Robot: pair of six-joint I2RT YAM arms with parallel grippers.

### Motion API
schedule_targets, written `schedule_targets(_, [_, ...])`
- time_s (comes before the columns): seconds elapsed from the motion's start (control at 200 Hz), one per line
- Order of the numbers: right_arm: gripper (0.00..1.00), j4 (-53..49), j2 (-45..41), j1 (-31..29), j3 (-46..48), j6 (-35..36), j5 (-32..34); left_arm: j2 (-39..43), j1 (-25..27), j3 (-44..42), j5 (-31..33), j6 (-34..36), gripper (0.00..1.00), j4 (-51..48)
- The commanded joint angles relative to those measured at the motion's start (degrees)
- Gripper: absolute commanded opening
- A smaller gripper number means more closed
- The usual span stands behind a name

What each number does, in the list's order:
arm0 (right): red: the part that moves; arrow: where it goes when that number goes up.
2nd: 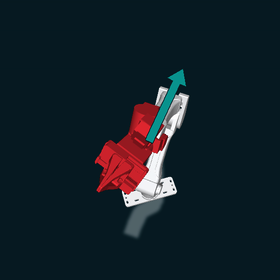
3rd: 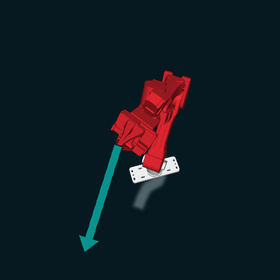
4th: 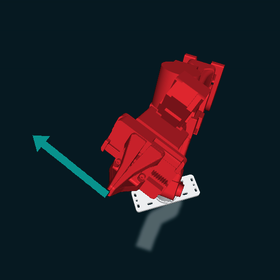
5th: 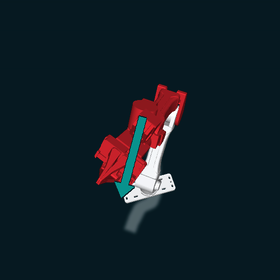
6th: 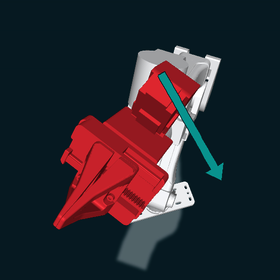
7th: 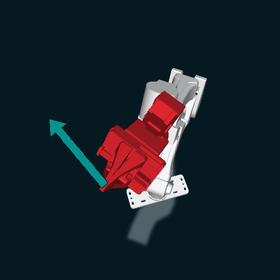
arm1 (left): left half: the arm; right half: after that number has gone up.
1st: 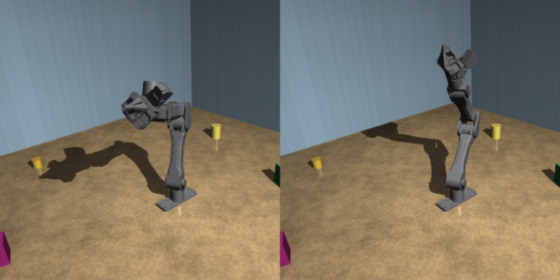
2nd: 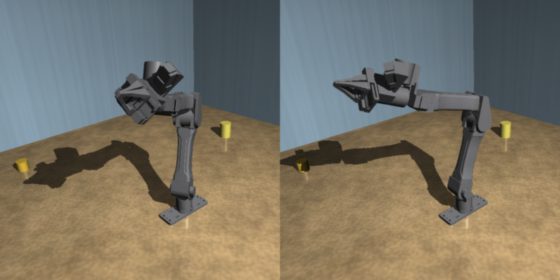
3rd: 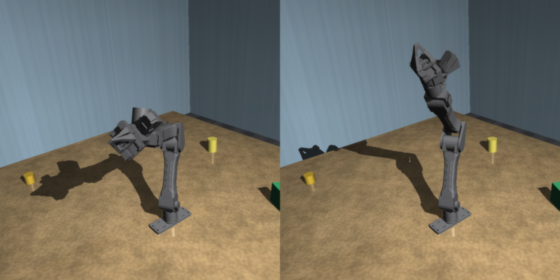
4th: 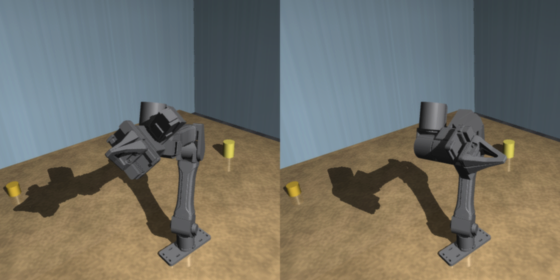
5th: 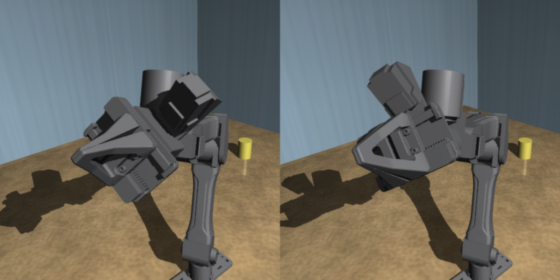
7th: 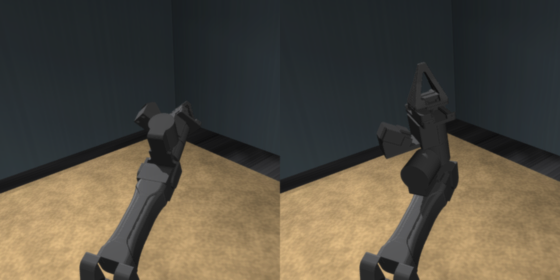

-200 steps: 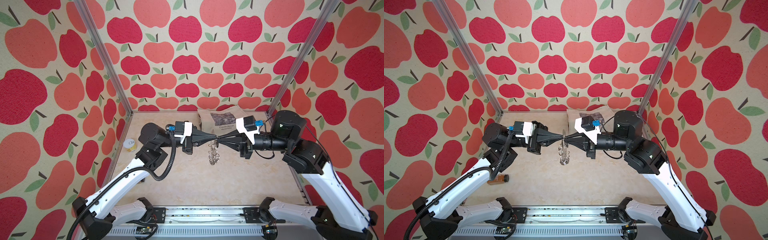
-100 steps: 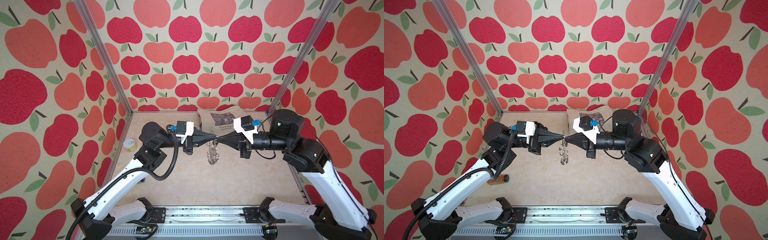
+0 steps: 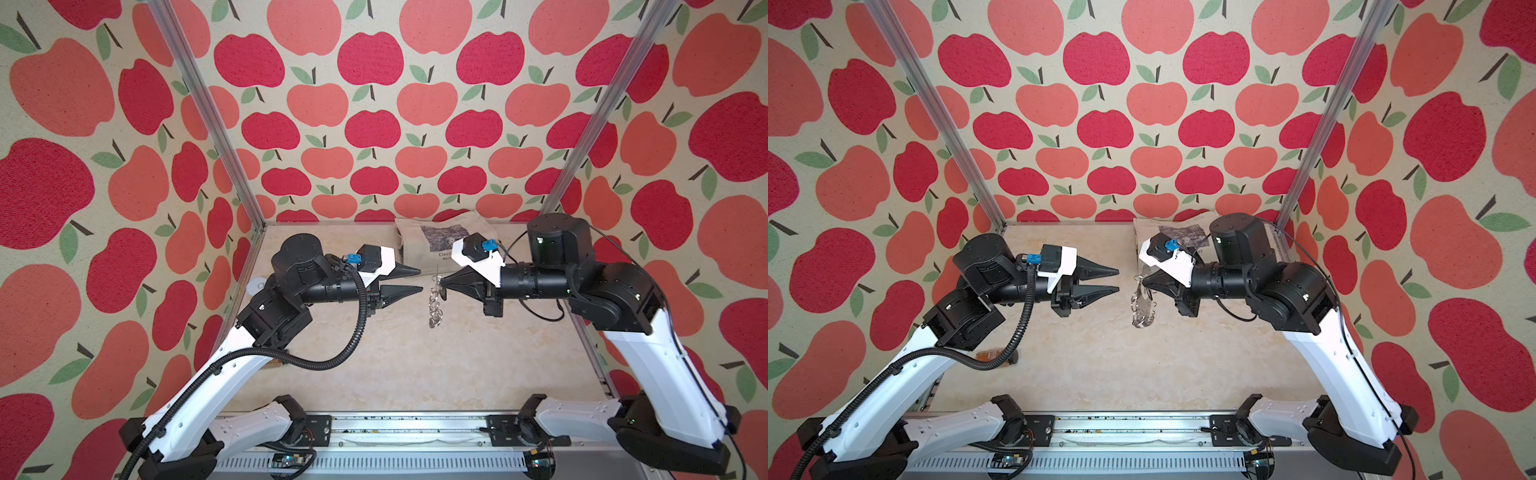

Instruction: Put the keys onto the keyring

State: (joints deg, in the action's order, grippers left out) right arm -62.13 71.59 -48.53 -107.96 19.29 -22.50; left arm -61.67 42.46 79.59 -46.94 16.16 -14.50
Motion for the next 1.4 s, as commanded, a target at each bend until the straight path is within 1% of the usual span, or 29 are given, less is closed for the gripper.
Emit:
schedule_targets(0.0, [0.00, -3.6, 1.3, -1.0, -2.8, 1.1, 0.7, -2.1, 0.6, 1.8, 0.3, 3.1, 0.33, -6.8])
schedule_targets(0.325, [0.00, -3.6, 3.2, -2.4, -3.3, 1.4, -0.8, -3.4, 0.8, 1.4, -0.3, 3.3, 0.33, -4.5])
schedule_targets(0.545, [0.00, -3.3, 3.5, -2.8, -3.2, 1.6, -1.5, -4.7, 0.8, 1.7, -1.1, 3.8, 0.28, -4.3])
schedule_targets(1.056, [0.00, -2.7, 3.1, -3.1, -2.8, 1.7, -2.0, -5.8, 1.3, 2.0, -3.1, 2.0, 0.17, -1.8])
schedule_targets(1.136, [0.00, -2.6, 3.1, -3.1, -2.7, 1.7, -1.9, -6.0, 1.5, 2.2, -3.2, 2.0, 0.13, -2.0])
schedule_targets(1.331, [0.00, -2.4, 2.8, -3.1, -3.0, 1.7, -1.8, -6.4, 2.0, 2.6, -3.2, 2.4, 0.10, -3.5])
schedule_targets(1.396, [0.00, -2.4, 2.8, -3.1, -3.1, 1.7, -1.8, -6.4, 2.1, 2.9, -2.9, 2.9, 0.08, -4.2])
